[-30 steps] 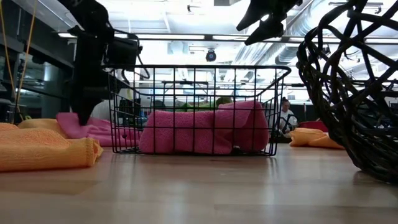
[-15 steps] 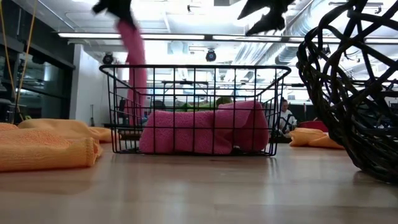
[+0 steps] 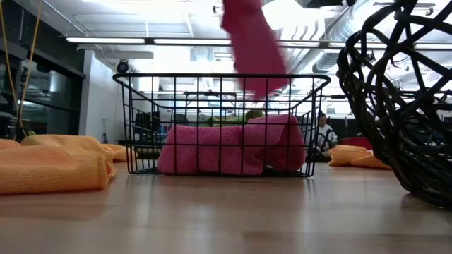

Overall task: Sort microfiber towel by color & place in baskets
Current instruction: Put the pink microfiber cloth into the wire basket

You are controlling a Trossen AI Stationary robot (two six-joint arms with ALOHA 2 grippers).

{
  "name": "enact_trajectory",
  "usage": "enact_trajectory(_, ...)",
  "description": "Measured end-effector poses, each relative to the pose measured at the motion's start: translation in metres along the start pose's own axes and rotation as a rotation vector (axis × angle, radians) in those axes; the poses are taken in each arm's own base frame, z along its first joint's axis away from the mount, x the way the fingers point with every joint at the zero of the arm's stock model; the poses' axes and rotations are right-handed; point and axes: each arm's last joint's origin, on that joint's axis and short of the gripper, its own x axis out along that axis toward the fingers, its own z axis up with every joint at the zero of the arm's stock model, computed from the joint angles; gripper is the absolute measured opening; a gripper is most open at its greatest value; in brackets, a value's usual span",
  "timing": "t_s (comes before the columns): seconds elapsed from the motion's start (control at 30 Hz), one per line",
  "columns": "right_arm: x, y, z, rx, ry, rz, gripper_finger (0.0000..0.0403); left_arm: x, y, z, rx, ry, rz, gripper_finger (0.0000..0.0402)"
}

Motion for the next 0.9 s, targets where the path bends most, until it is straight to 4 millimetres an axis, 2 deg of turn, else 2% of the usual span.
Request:
enact_trajectory(0.13,-0.008,-0.004,-0.001,-0.004,0.007,-0.009,0.0350,0.023,-0.021,-0.016,-0.027,0.140,-0.118,0.0000)
enact_trajectory(0.27,-0.010,-0.006,-0.002,-0.012,0.023,-0.011,0.0350,0.041,-0.027,-0.038,0.011,0.311,-0.003,0.0000)
enact_trajectory(0.43,-0.010,-0.006,-0.004,-0.015,0.043,-0.013,0.0350,0.070,-0.013,-0.052,0.052,0.383,0.240,0.0000)
enact_trajectory(0.63,-0.010,-0.006,-0.007,-0.020,0.066,-0.016,0.0350,0.072,0.007,-0.066,0.125,0.527,0.442,0.0000)
enact_trajectory(0.7,-0.010,-0.006,-0.007,-0.007,0.068,-0.016,0.0350,0.071,0.007,-0.069,0.147,0.563,0.417,0.0000)
enact_trajectory(0.8,-0.010,-0.006,-0.007,-0.008,0.068,-0.016,0.0350,0.074,-0.004,-0.075,0.158,0.563,0.291,0.0000)
enact_trajectory(0.9,-0.010,-0.006,-0.007,-0.008,0.068,-0.016,0.0350,0.080,-0.020,-0.095,0.174,0.616,0.152,0.0000)
